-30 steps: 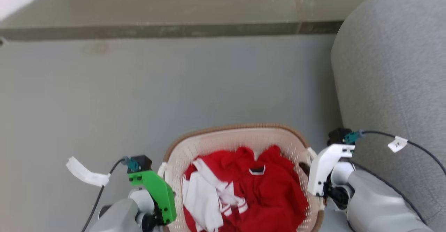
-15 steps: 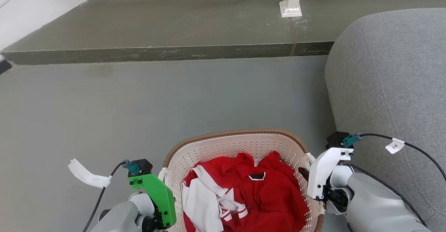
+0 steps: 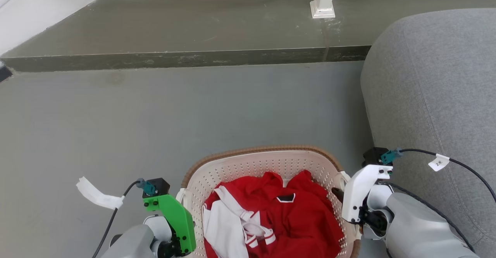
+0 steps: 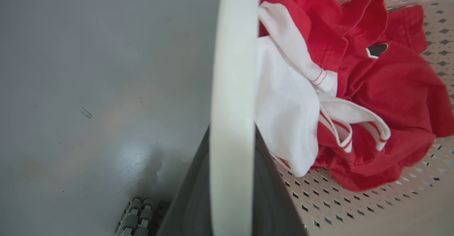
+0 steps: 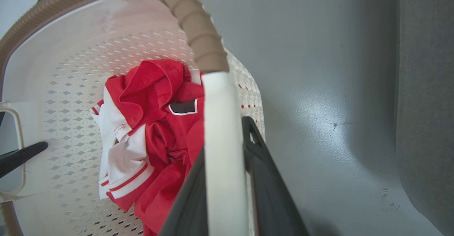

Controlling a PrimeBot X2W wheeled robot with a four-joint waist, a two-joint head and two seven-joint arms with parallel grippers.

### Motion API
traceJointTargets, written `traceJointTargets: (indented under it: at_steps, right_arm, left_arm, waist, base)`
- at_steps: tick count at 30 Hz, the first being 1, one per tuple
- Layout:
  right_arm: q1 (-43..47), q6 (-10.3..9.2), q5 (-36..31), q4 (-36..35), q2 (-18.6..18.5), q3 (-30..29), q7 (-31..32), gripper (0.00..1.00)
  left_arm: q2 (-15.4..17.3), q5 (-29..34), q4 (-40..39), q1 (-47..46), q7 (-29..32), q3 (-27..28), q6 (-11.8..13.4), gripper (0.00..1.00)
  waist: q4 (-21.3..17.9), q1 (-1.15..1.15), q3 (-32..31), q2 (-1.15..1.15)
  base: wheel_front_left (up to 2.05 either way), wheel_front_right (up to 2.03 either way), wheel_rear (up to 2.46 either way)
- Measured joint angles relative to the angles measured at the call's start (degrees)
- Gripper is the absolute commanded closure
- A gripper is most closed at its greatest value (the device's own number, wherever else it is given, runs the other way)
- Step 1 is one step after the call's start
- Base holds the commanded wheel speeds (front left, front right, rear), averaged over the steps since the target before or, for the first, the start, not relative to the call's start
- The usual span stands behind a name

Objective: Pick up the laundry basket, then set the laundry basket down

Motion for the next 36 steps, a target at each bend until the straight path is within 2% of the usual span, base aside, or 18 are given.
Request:
traceJointTargets:
  at_steps: [25,36]
  right_arm:
    - [0.0,0.00,1.1,0.0,-0.4,1.8,0.0,1.00]
    - [-2.2,0.00,1.2,-1.6,-1.5,2.4,-1.4,1.00]
  left_arm:
    - [0.0,-1.5,0.2,-0.1,-0.1,-1.2,0.0,1.00]
    - [0.0,-1.5,0.3,-2.9,-2.0,-1.3,0.0,1.00]
  waist:
    - [-0.2,0.00,1.1,0.00]
    - [-0.5,0.00,4.7,0.00]
  base:
    - [0.00,0.00,0.00]
    - [0.00,0.00,0.00]
